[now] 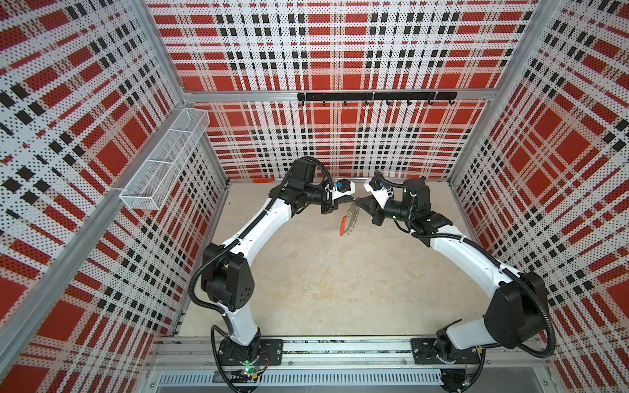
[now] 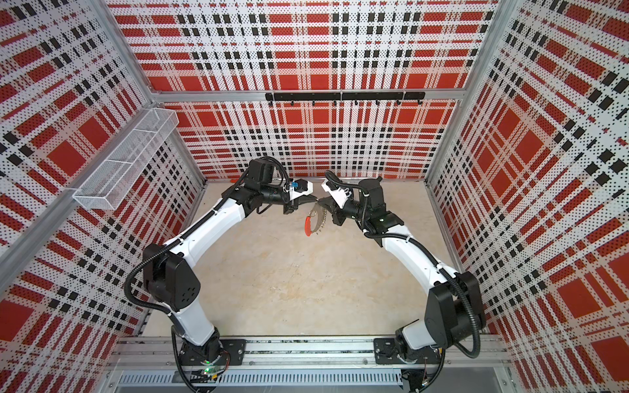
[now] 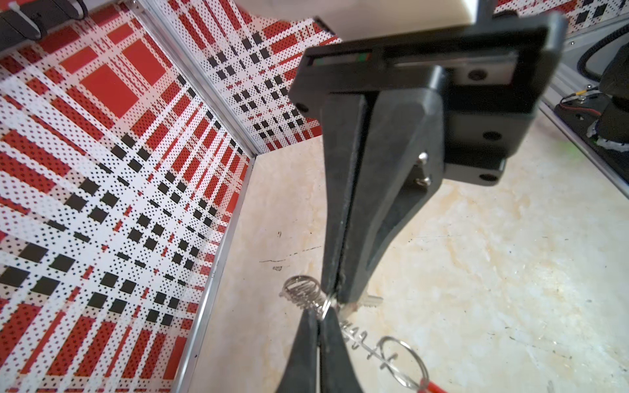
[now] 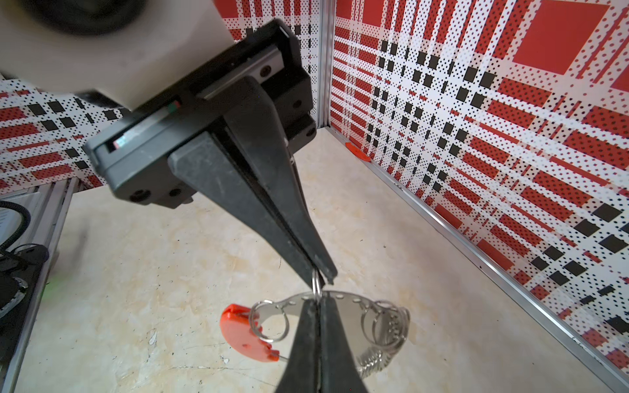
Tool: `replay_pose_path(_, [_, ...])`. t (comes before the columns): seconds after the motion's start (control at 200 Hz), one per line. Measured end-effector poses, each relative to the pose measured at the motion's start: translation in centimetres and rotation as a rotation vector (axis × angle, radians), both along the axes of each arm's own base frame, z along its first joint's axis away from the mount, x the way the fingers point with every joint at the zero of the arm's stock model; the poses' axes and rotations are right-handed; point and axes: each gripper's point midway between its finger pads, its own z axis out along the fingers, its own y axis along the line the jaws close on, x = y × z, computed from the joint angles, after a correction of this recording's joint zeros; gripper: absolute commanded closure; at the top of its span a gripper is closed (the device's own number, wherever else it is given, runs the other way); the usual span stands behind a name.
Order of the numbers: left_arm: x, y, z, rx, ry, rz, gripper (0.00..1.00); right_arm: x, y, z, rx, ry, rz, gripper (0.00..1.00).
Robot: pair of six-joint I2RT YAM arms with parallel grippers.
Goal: Put the keys on the keyring
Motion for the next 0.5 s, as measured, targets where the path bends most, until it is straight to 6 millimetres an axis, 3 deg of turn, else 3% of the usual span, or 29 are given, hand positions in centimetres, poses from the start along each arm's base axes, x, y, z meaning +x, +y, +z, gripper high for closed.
replay_pose_path(0.22, [0.1, -0.3, -0.2, 0.000, 0.048, 0.002, 1.00, 0.2, -0.2, -0.2, 0.003, 0.017, -0.022, 1.00])
replay_pose_path(0.256, [0.2, -0.3, -0.2, -0.010, 0.066, 0.011, 1.00, 0.3, -0.2, -0.2, 0.010, 0.025, -0.029, 0.80])
replay_pose_path(0.276, [0.2, -0.3, -0.2, -0.017, 0.072, 0.016, 1.00, 0.4, -0.3, -0.1, 0.016, 0.031, -0.036, 0.74])
replay_pose_path(0.501, [-1.1, 0.2, -3.2, -0.177, 0.222, 0.128, 1.00, 0.8, -2.6, 2.2, 0.202, 0.116, -0.069, 0.60])
